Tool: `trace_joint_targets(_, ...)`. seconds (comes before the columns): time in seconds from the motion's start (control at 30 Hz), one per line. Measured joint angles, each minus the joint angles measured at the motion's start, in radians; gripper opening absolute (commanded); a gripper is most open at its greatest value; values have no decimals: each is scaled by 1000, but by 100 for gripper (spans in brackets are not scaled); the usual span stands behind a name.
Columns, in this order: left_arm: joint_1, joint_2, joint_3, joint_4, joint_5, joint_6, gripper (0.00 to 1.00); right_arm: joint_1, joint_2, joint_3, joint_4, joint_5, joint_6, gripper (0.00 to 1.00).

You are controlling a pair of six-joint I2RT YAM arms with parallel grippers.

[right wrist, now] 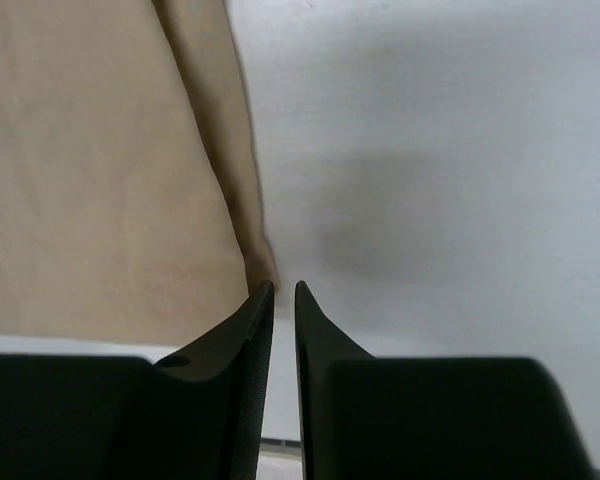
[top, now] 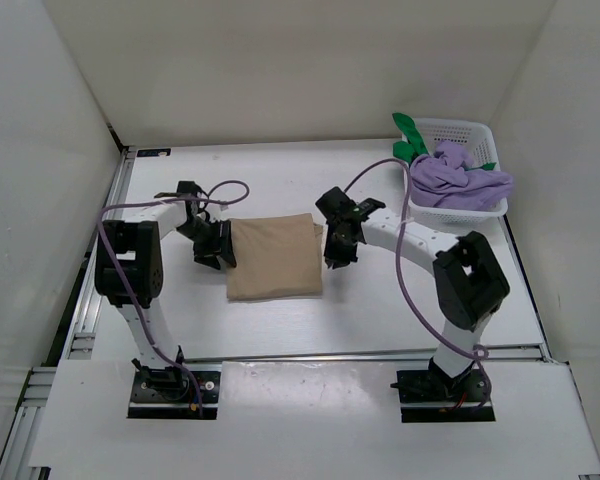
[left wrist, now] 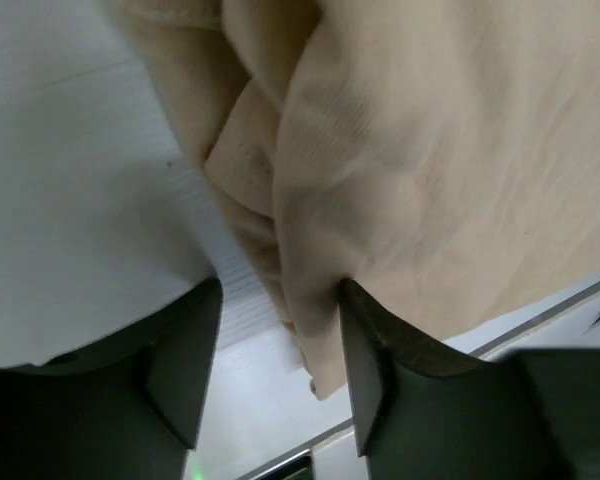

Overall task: Fold and stack the t-shirts
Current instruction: Fold the long partially folded tshirt into a neat square

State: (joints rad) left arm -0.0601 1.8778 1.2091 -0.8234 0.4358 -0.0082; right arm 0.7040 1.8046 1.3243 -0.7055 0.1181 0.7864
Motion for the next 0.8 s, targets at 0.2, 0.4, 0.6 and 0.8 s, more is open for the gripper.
trace_joint_targets(0.2, -14, 61, 24, -6, 42, -5, 10, 6, -145, -54, -5, 53, 23, 20)
trace_joint_targets(0.4, -12, 112, 71, -42, 93, -7, 10, -2, -209, -61, -37, 107, 29, 20)
trace_joint_targets(0.6, 54, 161, 181, -69, 68, -6, 10, -39, -224, -62, -67, 140, 40, 20)
trace_joint_targets(0.8, 178, 226, 385, -89, -45, -3, 10, -67, -224, -39, -123, 185, 30, 24)
